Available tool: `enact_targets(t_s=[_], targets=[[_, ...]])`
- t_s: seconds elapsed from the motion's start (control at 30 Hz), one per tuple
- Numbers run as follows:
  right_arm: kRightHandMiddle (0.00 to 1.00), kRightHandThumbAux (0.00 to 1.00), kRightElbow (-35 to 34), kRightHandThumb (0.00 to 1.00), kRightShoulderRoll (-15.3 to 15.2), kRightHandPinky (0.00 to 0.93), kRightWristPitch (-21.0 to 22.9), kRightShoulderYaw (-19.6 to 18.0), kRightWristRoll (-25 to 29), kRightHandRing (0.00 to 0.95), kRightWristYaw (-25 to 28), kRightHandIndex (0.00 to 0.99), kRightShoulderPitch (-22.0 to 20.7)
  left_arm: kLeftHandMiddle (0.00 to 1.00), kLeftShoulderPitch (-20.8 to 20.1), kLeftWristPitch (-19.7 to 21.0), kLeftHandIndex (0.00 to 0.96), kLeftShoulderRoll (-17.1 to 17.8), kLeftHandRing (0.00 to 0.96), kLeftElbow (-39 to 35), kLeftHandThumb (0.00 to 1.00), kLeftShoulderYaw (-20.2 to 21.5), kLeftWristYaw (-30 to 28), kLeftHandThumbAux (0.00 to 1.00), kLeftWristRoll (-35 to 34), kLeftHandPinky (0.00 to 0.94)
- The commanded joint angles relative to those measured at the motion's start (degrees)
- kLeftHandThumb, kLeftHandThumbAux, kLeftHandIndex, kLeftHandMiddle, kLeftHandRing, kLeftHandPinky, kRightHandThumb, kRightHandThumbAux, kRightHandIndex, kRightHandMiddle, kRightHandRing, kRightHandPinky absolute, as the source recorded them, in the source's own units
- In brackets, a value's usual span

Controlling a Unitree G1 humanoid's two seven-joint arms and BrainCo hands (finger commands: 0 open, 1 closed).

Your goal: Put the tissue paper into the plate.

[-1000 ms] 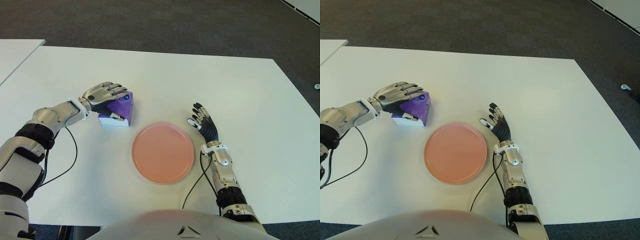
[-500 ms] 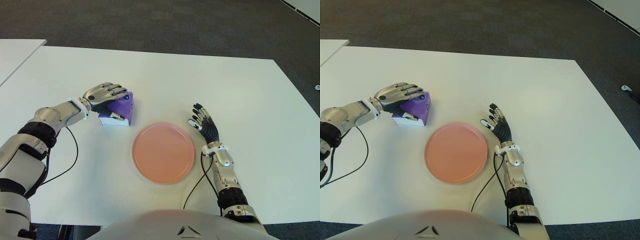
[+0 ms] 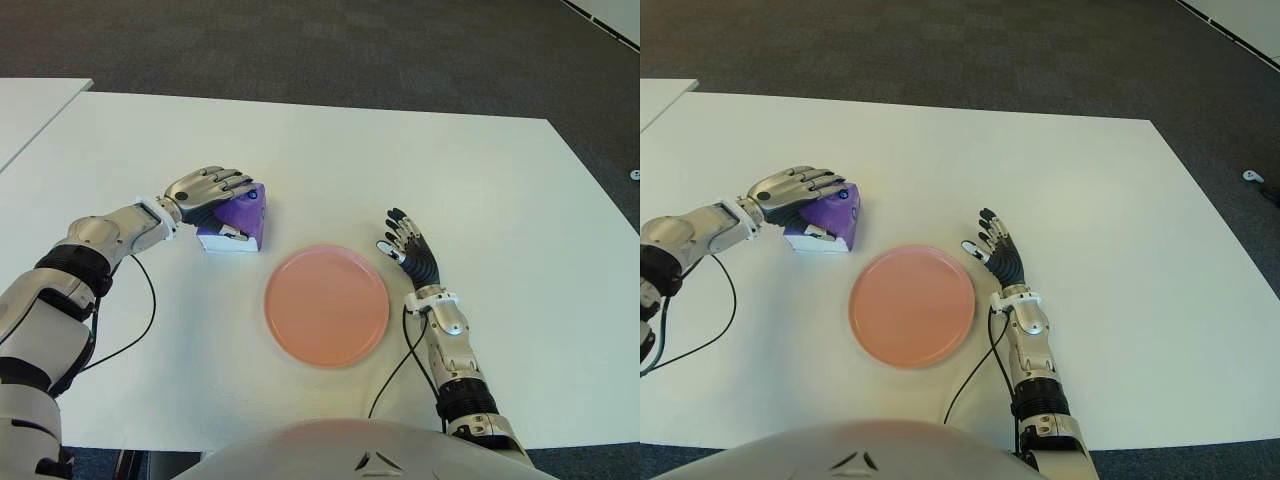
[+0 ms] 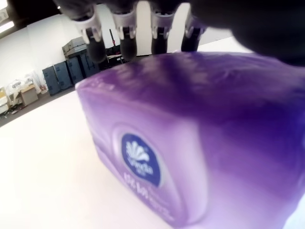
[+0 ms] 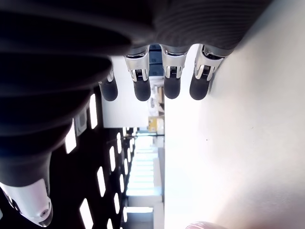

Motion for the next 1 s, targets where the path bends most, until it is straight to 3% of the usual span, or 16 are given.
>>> enact_targets(t_s=[0.03, 0.23, 0.5, 1.0], targets=[[0.055, 0.674, 3.2, 0.0, -0.1, 0.0, 7.2, 0.4, -0.3, 0.015, -0.1, 0.015, 4.7, 0.0, 2.6, -0.4, 0.0, 0.5, 0.0, -0.4, 0.144, -0.2, -3.0, 0.158, -0.8, 0.0], [0.054, 0.675, 3.2, 0.0, -0.2, 0.0, 7.4, 0.3, -0.2, 0.013, 0.1, 0.012, 4.8, 0.0, 3.5, -1.2, 0.0, 1.7, 0.0, -2.4, 0.144, 1.3, -5.0, 0.171, -2.9, 0.0], [0.053, 0.674, 3.3, 0.0, -0.3, 0.0, 7.5, 0.3, -0.1, 0.011, 0.4, 0.011, 4.6, 0.0, 6.6, -2.8, 0.0, 5.5, 0.0, -10.9, 0.152, 6.4, -9.9, 0.205, -8.3, 0.0], [0.053, 0.696, 2.7, 0.0, 0.0, 0.0, 7.2, 0.8, -0.1, 0.016, 0.8, 0.01, 5.0, 0.0, 18.7, -1.2, 0.0, 9.1, 0.0, -30.9, 0.164, 19.5, -20.7, 0.243, -21.6, 0.0]])
